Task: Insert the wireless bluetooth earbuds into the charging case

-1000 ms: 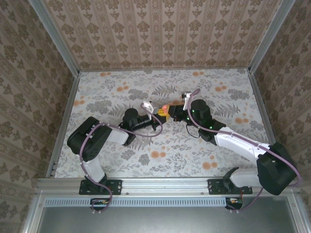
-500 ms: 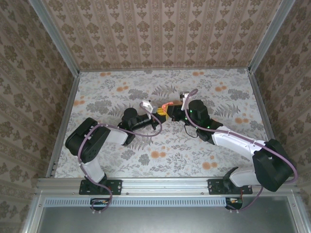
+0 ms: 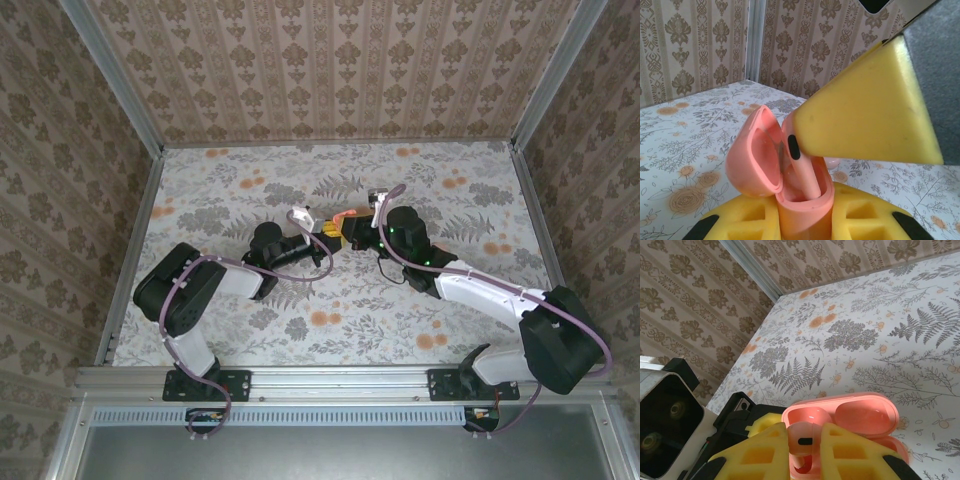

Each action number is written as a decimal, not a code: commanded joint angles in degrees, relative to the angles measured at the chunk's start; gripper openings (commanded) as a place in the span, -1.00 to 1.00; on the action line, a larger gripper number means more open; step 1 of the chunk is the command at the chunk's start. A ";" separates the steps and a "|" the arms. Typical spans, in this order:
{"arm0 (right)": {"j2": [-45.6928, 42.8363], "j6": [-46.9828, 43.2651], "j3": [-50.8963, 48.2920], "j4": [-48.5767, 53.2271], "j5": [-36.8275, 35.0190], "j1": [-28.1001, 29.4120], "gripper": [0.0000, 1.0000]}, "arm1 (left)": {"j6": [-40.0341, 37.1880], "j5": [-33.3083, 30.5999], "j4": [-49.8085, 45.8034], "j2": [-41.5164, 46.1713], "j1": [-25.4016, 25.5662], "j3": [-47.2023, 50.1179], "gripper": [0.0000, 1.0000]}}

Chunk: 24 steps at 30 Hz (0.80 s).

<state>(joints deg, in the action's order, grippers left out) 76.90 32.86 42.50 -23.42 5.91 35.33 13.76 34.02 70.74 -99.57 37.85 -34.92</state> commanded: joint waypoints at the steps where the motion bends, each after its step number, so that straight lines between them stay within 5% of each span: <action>1: -0.01 -1.53 -0.13 1.95 -0.26 1.22 -0.69 | 1.36 0.41 2.97 3.09 0.21 -0.54 -0.78; 24: -1.68 -7.96 -1.88 6.02 -2.32 2.64 -0.68 | 0.79 1.40 3.09 5.16 0.21 -0.77 -0.77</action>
<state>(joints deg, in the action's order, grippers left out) 75.57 26.50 42.48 -21.63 3.16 37.04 14.00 34.50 68.71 -97.73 37.87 -34.89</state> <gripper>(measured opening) 0.163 0.196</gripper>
